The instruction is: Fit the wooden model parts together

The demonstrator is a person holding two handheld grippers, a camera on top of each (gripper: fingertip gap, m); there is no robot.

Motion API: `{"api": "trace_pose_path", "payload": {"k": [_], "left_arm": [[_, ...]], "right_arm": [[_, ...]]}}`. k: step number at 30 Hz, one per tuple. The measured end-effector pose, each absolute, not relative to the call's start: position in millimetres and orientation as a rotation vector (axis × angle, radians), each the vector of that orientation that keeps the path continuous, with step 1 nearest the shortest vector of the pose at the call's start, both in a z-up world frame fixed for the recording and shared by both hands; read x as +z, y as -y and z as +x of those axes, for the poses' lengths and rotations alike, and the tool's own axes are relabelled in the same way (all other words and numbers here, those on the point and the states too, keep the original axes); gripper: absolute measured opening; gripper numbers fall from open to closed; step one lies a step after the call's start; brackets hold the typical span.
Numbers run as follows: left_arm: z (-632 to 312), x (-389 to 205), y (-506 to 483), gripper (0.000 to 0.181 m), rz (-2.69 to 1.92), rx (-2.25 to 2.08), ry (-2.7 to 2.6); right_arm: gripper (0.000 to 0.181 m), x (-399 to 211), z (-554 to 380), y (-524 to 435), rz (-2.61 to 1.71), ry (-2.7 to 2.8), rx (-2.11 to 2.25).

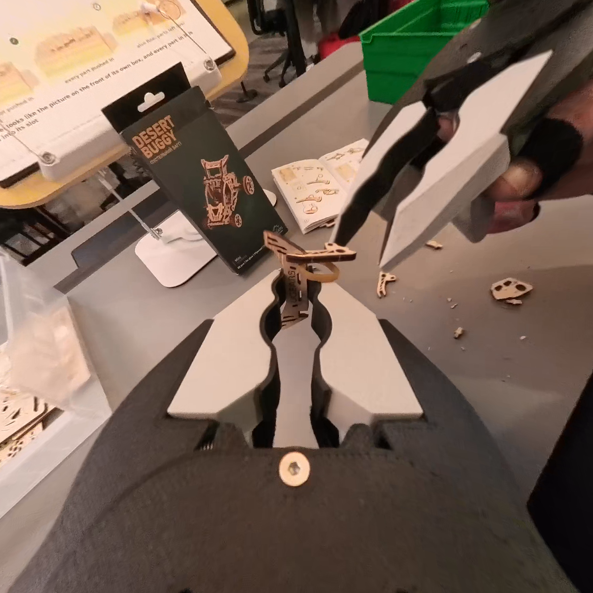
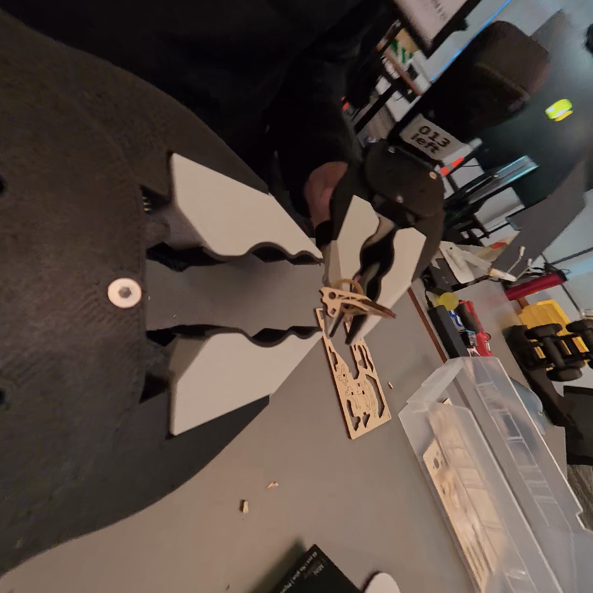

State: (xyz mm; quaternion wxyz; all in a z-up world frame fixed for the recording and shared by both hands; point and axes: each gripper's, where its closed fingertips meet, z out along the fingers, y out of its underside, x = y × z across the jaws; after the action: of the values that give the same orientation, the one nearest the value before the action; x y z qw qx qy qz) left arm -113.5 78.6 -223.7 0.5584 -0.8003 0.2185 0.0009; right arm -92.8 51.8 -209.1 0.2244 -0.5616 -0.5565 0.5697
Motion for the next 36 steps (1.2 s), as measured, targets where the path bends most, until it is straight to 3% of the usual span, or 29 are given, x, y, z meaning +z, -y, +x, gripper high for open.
{"api": "trace_pose_path", "payload": {"k": [5, 21, 25, 30, 36], "left_arm": [[-106, -221, -77, 0.01, -1.868, 0.006, -0.548], [-109, -223, -78, 0.01, -1.879, 0.239, -0.593], [-101, -223, -76, 0.011, -1.888, 0.118, -0.627], [-97, -217, -59, 0.046, -1.934, -0.306, -0.604], [-71, -200, -43, 0.018, -1.866, -0.732, -0.615]], "right_arm": [[0.016, -204, -94, -53, -1.499, 1.519, 1.489], [0.013, -205, -95, -56, -1.597, 1.403, 1.518], [0.014, -208, -90, -55, -1.585, 1.457, 1.565], [0.013, -202, -71, -64, -1.583, 1.507, 1.754], [0.014, -203, -54, -50, -1.504, 1.855, 1.806]]}}
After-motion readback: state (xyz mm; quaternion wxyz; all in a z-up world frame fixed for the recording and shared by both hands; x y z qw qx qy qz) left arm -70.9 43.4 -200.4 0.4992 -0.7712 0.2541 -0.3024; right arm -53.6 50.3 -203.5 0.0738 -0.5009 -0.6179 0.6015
